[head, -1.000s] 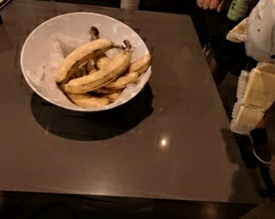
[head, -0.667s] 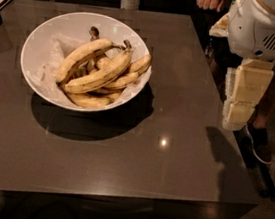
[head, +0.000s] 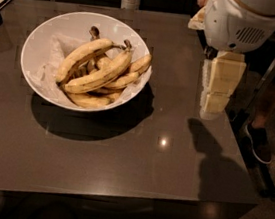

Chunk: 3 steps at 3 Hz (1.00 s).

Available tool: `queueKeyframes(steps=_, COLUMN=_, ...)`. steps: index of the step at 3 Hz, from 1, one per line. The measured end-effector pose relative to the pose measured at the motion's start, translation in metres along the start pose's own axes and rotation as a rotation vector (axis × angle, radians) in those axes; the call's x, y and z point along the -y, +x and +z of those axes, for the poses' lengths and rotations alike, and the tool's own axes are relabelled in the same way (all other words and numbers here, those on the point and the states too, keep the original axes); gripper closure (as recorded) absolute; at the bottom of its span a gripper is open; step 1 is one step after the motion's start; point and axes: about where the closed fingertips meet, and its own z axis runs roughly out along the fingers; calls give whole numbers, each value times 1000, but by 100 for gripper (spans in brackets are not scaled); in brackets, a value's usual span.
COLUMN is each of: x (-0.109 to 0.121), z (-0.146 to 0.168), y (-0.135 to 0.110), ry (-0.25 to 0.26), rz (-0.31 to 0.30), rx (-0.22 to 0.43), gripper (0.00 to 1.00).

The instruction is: Pick banana from white bowl

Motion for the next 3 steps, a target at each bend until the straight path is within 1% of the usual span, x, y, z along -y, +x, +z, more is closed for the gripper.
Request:
queueKeyframes(steps=1, x=17, z=11, y=-33, ry=-18, rz=-117, rx=22, gripper=0)
queueKeyframes(steps=2, x=26, z=23, y=-61, ry=-35, rz=-233, rx=33, gripper=0)
queueKeyframes(steps=3, x=28, z=31, y=-83, ry=-40, rz=-334, rx=37, gripper=0)
